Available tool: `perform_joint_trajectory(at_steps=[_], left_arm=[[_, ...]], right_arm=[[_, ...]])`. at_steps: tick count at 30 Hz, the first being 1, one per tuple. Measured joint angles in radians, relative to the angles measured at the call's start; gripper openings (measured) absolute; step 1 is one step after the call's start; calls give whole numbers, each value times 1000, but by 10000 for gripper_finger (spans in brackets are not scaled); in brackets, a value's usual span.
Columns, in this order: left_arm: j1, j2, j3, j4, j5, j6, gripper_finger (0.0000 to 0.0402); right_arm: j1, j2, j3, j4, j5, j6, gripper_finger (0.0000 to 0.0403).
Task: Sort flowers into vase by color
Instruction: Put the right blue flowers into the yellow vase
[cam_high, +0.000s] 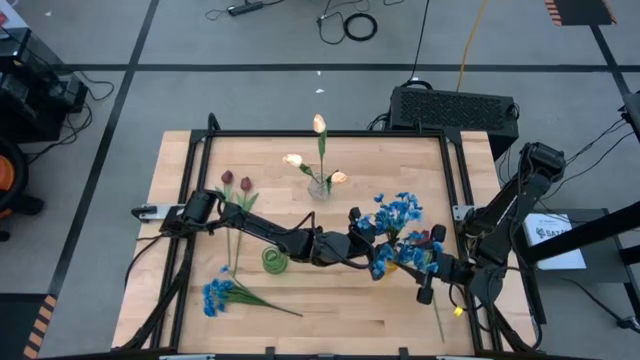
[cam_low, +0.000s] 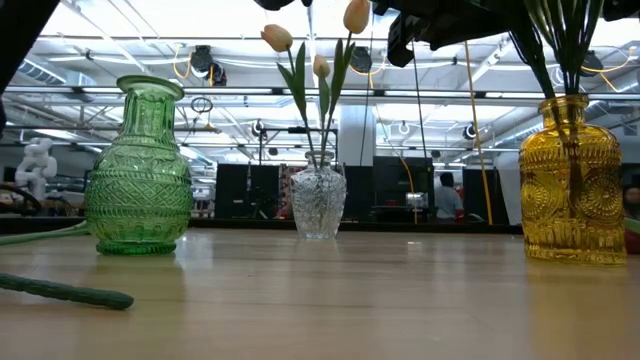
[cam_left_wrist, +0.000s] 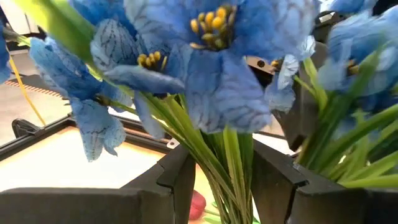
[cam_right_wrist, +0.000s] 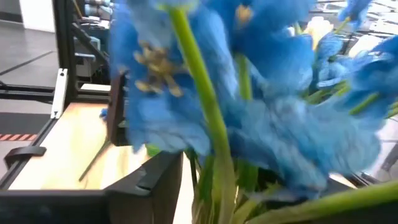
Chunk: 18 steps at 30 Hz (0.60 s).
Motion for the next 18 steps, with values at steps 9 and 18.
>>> perform_joint_trajectory(at_steps=[9,18], left_arm=[[-2,0,0,-6,0,-5,137],[-5,1,0,-67,0,-37,137]], right_arm=[[3,-1,0,-24,14,0,234],[11,-1,0,-31,20,-43,267]])
